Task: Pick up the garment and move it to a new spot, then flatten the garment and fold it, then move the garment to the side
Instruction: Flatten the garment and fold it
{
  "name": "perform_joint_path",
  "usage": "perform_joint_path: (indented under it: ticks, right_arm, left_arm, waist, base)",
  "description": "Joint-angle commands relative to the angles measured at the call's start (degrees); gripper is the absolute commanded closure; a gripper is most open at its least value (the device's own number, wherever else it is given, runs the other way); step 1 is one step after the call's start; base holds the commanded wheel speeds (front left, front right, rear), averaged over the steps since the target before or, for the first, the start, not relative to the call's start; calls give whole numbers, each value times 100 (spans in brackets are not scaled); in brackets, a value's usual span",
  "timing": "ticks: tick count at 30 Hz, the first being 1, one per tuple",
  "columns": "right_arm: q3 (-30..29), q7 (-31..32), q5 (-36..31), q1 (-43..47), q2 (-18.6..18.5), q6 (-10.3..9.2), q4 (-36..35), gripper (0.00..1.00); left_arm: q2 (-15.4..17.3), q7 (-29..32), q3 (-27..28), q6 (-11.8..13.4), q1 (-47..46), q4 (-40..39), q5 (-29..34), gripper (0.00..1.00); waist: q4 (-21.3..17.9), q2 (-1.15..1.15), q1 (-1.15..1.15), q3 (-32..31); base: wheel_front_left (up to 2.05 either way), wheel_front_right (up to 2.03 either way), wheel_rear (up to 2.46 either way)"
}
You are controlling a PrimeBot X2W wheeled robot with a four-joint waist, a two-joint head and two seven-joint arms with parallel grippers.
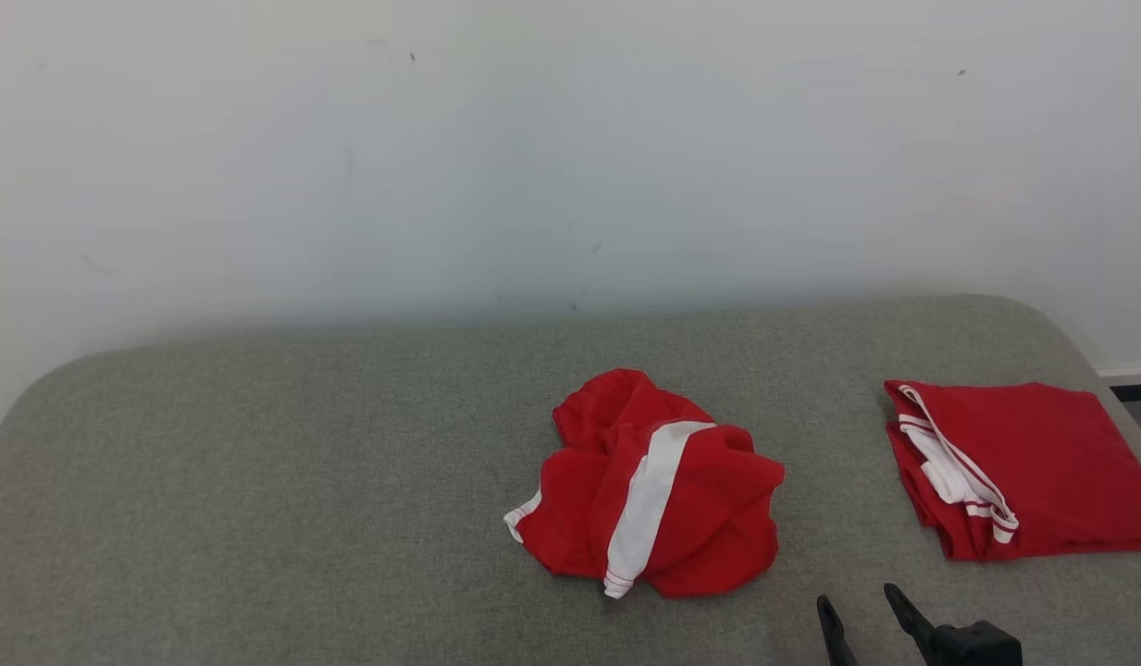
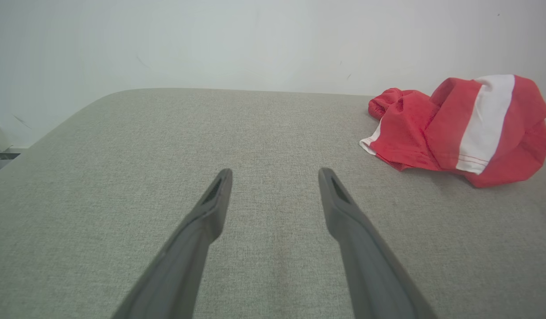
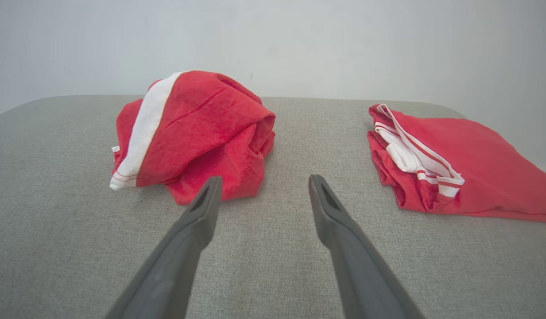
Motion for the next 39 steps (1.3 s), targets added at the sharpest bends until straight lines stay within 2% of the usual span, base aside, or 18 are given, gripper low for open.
perform_joint_path:
  ticks: [1,6,11,17,23,30,35,38,39]
  right_arm:
    - [2,7,20,-31,14,-15,-14,0]
    - [2,18,28,-61,15,-15,-22,0]
    - [96,33,6,-157,20,-15,-46,0]
    - [192,71,4,-250,14,-15,-84,0]
    - [201,97,-37,-364,-40,-15,-179,0]
    - [178,71,-6,-439,-44,-15,-217,0]
    - [202,39,-3,-478,-18,-15,-203,0]
    - [298,39,10,-497,-3,-15,-170,0]
    - [305,43,10,-508,-5,-15,-162,0]
  left_arm:
    - [-9,35,-28,12,-26,-35,-22,0]
    - [-39,135,-151,-75,-219,-100,-62,0]
    - [10,573,-455,-322,-976,123,-54,0]
    - [-20,1132,-599,-511,-2205,1196,-329,0]
    - [30,1353,-822,-622,-3009,2245,-528,0]
    - [42,1188,-883,-586,-3528,3110,-575,0]
    - [-3,1147,-857,-538,-3817,3576,-619,0]
    - [-24,1075,-798,-398,-4028,3827,-629,0]
    - [-55,982,-776,-337,-4121,3874,-631,50]
  waist:
    - [-23,0,0,15]
    - [-61,0,0,55]
    - [-261,0,0,156]
    - [-775,0,0,408]
    - [-1416,0,0,722]
    - [-1878,0,0,961]
    - [-1969,0,0,1032]
    - [-1965,0,0,1046]
    - [-1952,0,0,1048]
  base:
    - [0,0,0]
    - [0,0,0]
    - [0,0,0]
    - [0,0,0]
    - [0,0,0]
    - [0,0,0]
    - [0,0,0]
    - [0,0,0]
    - [0,0,0]
